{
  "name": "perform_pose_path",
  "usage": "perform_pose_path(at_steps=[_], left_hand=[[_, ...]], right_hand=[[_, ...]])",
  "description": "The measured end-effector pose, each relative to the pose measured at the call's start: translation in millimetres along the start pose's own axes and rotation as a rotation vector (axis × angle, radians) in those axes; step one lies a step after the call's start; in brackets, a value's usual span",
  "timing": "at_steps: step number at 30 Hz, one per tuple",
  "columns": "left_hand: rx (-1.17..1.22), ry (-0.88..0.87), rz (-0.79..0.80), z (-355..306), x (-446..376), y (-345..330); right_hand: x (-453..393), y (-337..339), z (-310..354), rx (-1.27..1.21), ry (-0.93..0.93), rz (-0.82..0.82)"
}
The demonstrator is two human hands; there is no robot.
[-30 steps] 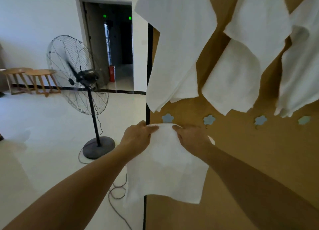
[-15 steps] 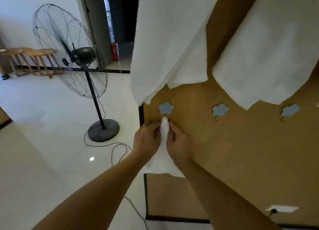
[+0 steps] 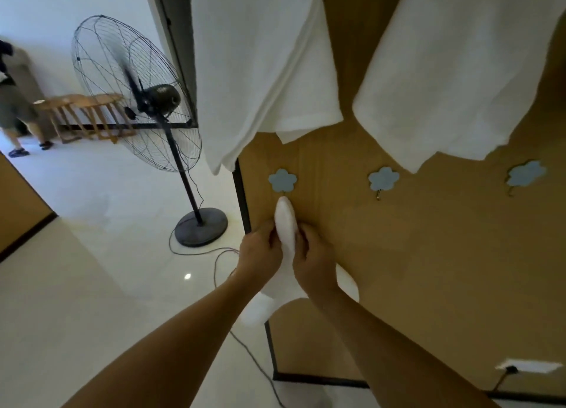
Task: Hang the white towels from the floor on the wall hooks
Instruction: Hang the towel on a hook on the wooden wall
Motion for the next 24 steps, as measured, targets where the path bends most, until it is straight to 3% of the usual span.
perform_pose_path(at_steps=[4,7,13,17,24], left_hand=[[0.109,-0.002,0.078,12.1,-0.9,-10.4],[0.144,-0.102,0.173,12.4,-1.3,-8.0],[0.055,-0.215,0.421,25.3,3.1,5.7],[-0.05,-0.318,0.549,39.9,19.0,12.1],[-0.162,-0.587,0.496,11.9,45.2,41.9]], right_hand=[[7.3,-14.5,-8.9,-0.025,-0.266,0.044],[20.8,-27.3,-15.8,-0.091,-0.485,0.06],[53.0,-35.6,-8.4,-0.236,-0.798,0.148],[79.2,-27.9,8.1,-0.063,-0.839,0.146],[138.2,11.2,39.7,0.137,-0.869,0.064]])
Point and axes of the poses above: each hand's wrist, its own x-axis away from the middle knuckle, its own y-axis out of the back of the hand, z = x × y, the point moved 8 cm from there along -x, towards the middle knuckle, and after that the axes turned 10 degrees about x, right-handed, at the moved point
